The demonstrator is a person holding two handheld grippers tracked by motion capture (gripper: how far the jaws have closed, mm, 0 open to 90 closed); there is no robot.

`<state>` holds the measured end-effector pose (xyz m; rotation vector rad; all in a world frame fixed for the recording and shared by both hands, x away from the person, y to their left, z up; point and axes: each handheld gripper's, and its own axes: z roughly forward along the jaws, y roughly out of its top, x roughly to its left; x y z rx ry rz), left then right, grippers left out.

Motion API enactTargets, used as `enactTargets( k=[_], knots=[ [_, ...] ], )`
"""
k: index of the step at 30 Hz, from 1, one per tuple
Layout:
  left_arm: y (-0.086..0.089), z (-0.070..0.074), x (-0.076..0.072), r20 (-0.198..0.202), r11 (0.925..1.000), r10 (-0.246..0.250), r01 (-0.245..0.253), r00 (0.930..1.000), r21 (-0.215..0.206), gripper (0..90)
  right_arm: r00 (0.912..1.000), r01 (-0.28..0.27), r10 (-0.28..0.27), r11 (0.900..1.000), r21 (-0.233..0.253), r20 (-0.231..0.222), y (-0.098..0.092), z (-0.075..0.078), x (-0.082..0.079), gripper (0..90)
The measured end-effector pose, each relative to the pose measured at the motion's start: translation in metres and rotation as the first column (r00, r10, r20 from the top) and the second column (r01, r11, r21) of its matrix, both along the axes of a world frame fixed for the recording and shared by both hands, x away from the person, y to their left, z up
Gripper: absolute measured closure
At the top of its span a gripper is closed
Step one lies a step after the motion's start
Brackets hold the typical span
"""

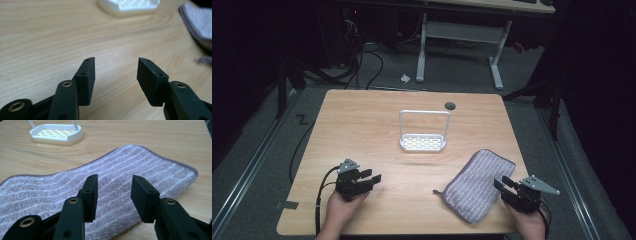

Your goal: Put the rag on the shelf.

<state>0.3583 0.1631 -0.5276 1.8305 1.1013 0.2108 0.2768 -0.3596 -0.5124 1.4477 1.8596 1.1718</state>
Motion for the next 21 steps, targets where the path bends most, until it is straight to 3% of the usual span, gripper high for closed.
enactTargets(
  k=[4, 9, 11, 12, 14, 15, 17, 21],
  knots=[
    [-0.004, -0.001, 0.001, 0.01, 0.9997, -0.019, 0.019, 0.9998, 0.016, 49.7, 0.9998, -0.013, 0.013, 0.999, -0.03, -0.012, 0.004, -0.002, -0.002, 62.9],
    [-0.01, -0.004, -0.001, 0.0, 0.9987, -0.04, 0.04, 0.9992, 0.033, 50.8, 0.9963, -0.027, 0.023, 0.998, -0.056, -0.083, 0.005, -0.01, 0.004, 69.9],
    [-0.009, -0.004, -0.001, 0.0, 0.999, -0.037, 0.037, 0.9993, 0.027, 52.1, 0.9961, -0.027, 0.021, 0.997, -0.07, -0.086, 0.006, -0.011, 0.006, 73.3],
    [-0.008, -0.004, 0.0, -0.013, 0.999, -0.045, 0.045, 0.9989, 0.008, 53.4, 0.9938, -0.026, 0.015, 0.995, -0.096, -0.11, 0.006, -0.01, 0.012, 82.4],
    [-0.008, -0.005, 0.0, -0.021, 0.9989, -0.048, 0.048, 0.9986, 0.001, 56.5, 0.9929, -0.023, 0.009, 0.993, -0.112, -0.119, 0.006, -0.01, 0.014, 84.7],
    [-0.008, -0.006, 0.001, -0.027, 0.9986, -0.052, 0.052, 0.9983, -0.01, 58.9, 0.9898, -0.002, -0.019, 0.989, -0.147, -0.141, 0.004, -0.013, 0.02, 90.0],
    [-0.008, -0.005, 0.001, -0.025, 0.9981, -0.055, 0.055, 0.9981, -0.027, 61.2, 0.9845, -0.002, -0.03, 0.984, -0.18, -0.173, 0.004, -0.018, 0.027, 90.0],
    [-0.013, -0.004, 0.0, -0.031, 0.9979, -0.063, 0.062, 0.9975, -0.02, 61.5, 0.9838, -0.024, -0.009, 0.983, -0.183, -0.179, 0.007, -0.02, 0.037, 90.0]
  ],
)
